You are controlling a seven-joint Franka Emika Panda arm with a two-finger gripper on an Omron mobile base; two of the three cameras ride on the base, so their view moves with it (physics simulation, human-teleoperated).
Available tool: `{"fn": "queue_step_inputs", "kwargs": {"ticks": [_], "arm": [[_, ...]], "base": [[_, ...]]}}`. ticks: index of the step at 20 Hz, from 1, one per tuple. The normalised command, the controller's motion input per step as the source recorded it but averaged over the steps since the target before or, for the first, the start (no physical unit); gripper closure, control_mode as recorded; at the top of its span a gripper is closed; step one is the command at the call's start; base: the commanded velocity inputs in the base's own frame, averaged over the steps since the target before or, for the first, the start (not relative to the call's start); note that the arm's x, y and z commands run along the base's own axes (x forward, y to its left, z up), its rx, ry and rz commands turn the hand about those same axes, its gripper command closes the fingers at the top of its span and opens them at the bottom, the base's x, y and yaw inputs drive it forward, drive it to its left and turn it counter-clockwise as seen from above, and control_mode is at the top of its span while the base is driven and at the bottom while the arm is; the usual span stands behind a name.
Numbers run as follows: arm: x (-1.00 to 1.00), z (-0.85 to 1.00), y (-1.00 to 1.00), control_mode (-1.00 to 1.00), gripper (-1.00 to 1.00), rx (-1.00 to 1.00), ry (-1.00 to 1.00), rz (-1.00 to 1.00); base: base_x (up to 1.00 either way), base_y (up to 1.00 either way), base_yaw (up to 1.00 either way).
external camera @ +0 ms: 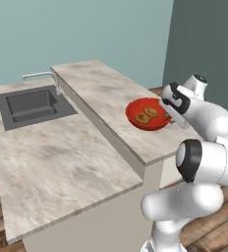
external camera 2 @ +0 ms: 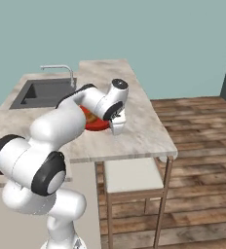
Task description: Pick up the heated bread from the toaster oven and place it in the bowl. Then move the bread bowl to the dining counter.
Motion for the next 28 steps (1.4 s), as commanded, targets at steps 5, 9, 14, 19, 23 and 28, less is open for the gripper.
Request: {"fn": "queue_step_inputs", "kwargs": {"ticks": [5,9,14,19,23,28], "arm": [[-0.22,0.14,0.00,-1.00,-1.00,0.00,0.00,0.00],[-0.91,0.61,0.00,-1.00,-1.00,0.00,-0.25,0.00],[-1.00,0.80,-0.06,-1.00,-1.00,0.00,-0.39,0.00],[-1.00,0.47,-0.30,-1.00,-1.00,0.02,-0.46,0.00],[-0.93,0.34,-0.20,-1.00,-1.00,0.01,-0.75,-0.03],[0.00,0.00,0.00,-1.00,-1.00,0.01,0.00,0.00]], "base": [[0.00,0.00,0.00],[0.00,0.00,0.00],[0.00,0.00,0.00],[0.00,0.00,0.00],[0.00,0.00,0.00],[0.00,0.00,0.00]]}}
